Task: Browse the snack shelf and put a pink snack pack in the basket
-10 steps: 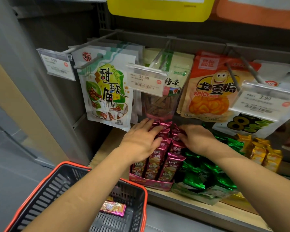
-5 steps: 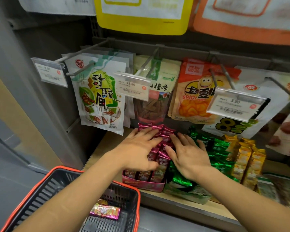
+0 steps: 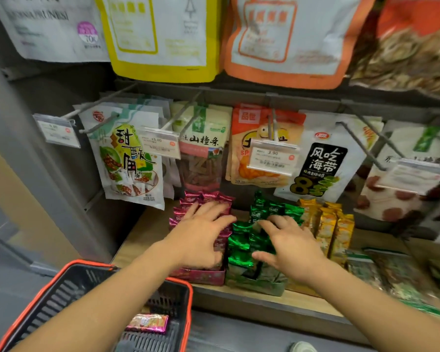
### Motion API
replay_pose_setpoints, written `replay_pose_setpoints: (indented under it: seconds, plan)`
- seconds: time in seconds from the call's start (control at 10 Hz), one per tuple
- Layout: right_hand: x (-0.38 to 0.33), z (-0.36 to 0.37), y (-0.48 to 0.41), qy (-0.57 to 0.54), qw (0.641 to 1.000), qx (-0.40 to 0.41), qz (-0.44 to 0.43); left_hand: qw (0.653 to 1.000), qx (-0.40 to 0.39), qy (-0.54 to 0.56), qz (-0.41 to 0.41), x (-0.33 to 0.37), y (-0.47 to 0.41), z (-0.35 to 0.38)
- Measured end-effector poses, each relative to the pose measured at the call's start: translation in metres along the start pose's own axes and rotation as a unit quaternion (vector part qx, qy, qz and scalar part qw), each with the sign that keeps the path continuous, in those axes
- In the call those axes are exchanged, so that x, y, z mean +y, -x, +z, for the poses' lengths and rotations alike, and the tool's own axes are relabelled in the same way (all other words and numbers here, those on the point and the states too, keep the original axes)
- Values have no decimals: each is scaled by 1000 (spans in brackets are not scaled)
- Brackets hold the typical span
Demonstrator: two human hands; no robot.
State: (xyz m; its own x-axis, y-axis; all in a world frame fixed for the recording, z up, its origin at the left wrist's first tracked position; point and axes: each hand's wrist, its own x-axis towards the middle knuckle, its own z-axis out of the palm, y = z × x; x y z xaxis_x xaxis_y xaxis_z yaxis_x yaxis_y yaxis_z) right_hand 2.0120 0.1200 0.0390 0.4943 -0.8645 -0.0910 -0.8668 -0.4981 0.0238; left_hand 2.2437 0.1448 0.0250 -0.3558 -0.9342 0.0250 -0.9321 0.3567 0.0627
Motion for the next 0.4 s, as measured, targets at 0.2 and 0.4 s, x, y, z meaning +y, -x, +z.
replay_pose_setpoints:
  seconds: [0.2, 0.4]
  plan:
    - [1, 12, 5, -20, 1000, 14, 2, 992, -1, -128, 10, 46, 1, 0]
    - [29, -69, 59, -59, 997, -34, -24, 997, 3, -77, -27, 71, 17, -37]
